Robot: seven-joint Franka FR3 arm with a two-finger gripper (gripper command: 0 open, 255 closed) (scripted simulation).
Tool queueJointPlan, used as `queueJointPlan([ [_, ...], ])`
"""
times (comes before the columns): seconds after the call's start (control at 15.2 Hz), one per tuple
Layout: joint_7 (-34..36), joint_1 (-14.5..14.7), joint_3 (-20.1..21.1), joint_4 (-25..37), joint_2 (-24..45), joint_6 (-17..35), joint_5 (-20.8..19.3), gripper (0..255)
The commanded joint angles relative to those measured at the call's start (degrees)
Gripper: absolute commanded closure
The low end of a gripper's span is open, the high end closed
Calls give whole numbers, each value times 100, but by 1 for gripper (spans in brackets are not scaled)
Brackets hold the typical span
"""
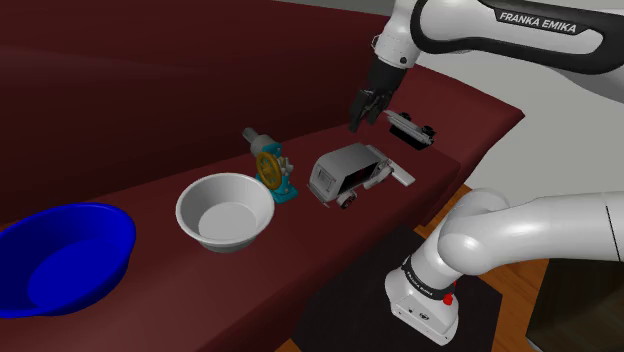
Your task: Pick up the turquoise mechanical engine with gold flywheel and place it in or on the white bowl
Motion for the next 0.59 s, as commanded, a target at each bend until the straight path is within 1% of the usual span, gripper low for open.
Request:
queueJointPlan([
  [0.0,0,0,0,0,0,0,0,0],
  [0.26,1091,-53,584,209,647,351,256,0],
  [0.53,2173,-141,1105,596,1442,669,381,0],
])
